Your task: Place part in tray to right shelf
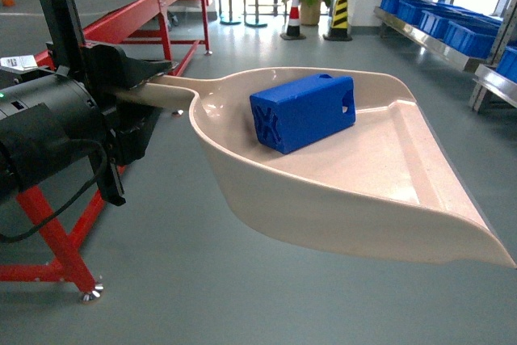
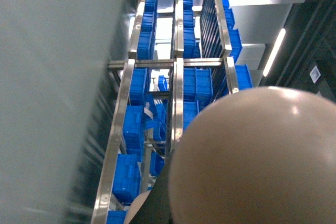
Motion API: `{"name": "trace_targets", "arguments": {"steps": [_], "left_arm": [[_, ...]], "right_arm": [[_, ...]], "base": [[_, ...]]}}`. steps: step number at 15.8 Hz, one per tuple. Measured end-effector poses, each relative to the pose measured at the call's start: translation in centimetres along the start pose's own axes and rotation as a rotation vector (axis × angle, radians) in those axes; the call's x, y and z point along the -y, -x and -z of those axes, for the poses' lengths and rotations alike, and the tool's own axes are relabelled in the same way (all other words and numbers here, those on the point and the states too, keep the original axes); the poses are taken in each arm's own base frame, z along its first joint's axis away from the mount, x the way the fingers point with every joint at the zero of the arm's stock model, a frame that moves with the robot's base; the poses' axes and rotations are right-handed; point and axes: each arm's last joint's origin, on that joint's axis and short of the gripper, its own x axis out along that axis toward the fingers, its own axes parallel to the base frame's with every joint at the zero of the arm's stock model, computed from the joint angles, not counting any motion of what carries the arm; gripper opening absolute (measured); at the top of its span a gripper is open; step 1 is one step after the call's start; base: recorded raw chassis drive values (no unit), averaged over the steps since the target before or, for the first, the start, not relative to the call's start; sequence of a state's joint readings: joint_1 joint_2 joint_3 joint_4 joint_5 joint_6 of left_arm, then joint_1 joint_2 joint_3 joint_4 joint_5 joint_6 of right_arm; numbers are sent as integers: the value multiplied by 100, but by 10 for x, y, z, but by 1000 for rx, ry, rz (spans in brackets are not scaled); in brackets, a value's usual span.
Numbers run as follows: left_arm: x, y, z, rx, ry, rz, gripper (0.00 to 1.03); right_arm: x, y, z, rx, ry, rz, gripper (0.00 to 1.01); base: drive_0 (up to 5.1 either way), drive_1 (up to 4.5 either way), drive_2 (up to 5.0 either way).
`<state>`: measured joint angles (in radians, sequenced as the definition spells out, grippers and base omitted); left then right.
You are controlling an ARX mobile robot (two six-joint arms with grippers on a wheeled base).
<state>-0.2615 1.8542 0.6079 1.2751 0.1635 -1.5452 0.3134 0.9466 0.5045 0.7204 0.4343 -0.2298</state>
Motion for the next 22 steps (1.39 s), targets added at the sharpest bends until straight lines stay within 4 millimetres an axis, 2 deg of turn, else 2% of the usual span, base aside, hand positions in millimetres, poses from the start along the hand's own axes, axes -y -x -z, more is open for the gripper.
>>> {"name": "trace_targets", "arguments": {"steps": [22], "left_arm": [[1, 0, -1, 6, -1, 5, 14]], "right_arm": [[0, 0, -1, 8, -4, 0, 98]], "base": [[12, 419, -395]]}}
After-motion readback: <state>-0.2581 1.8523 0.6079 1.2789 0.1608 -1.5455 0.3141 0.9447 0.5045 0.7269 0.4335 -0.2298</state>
